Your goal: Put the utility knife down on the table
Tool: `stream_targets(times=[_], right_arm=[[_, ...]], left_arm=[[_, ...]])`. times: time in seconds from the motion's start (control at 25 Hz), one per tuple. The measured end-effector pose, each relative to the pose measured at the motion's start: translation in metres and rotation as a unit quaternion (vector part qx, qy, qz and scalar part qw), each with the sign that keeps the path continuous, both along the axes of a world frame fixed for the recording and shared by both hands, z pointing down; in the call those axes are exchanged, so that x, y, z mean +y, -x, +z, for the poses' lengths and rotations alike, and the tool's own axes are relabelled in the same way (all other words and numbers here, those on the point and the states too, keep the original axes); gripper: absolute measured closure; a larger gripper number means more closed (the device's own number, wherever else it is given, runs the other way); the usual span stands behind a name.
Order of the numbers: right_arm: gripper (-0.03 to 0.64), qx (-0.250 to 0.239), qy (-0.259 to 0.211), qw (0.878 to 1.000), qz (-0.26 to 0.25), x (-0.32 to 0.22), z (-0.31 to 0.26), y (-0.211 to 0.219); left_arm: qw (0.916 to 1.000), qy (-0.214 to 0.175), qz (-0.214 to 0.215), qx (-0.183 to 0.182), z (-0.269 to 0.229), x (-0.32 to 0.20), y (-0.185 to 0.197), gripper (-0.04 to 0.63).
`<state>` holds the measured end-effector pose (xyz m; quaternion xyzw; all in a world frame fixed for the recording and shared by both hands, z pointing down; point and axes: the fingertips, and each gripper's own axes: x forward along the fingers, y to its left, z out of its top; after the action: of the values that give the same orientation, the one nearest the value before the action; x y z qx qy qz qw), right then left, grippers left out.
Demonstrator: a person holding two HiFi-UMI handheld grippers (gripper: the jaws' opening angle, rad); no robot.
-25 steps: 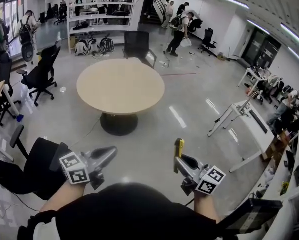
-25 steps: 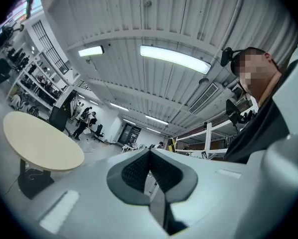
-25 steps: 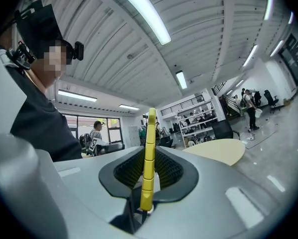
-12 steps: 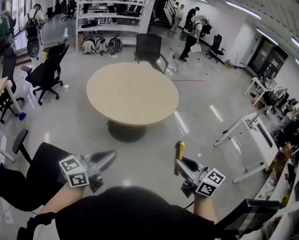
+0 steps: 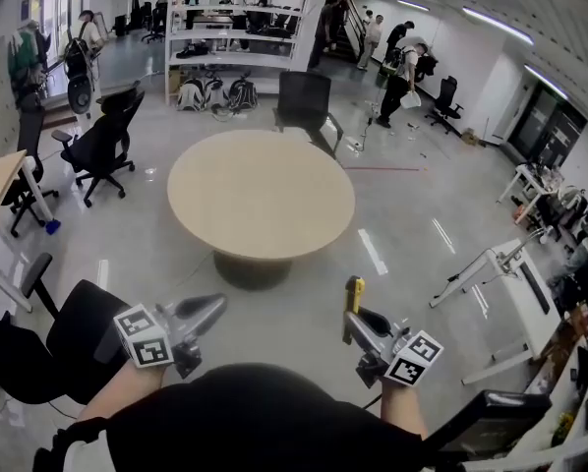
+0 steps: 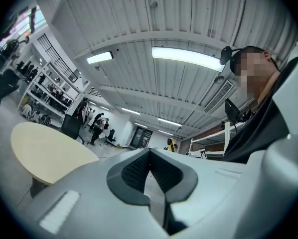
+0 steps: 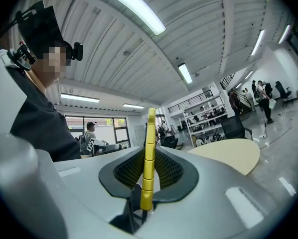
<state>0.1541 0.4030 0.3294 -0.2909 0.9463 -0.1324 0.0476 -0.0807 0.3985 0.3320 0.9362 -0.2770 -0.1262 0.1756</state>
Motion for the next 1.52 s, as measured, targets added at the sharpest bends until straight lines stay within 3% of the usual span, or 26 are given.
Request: stream_targets(times=[0.4, 0.72, 1.12, 1.52], right_arm=[[0.541, -0.02, -0.01, 1.0, 0.0, -0.056, 0.003, -0.146], [0.541, -0.032, 0.006, 0.999, -0.006, -0.089, 0.017, -0.199], [0.541, -0.014, 0.015, 1.0, 0.007, -0.148, 0.027, -0.175], [0.541, 0.009, -0.013, 0.999, 0.038, -0.253, -0.004, -0.062]], left_arm=[[0.9999, 0.001, -0.002, -0.012, -0.007, -0.052, -0.141, 0.597], [0.9995, 0.016, -0.007, -0.025, -0.001, -0.08, -0.194, 0.597], [0.9997, 0.025, 0.008, -0.004, 0.016, -0.147, -0.171, 0.597], [0.9993, -0.003, 0.033, 0.016, 0.003, -0.273, -0.056, 0.597]])
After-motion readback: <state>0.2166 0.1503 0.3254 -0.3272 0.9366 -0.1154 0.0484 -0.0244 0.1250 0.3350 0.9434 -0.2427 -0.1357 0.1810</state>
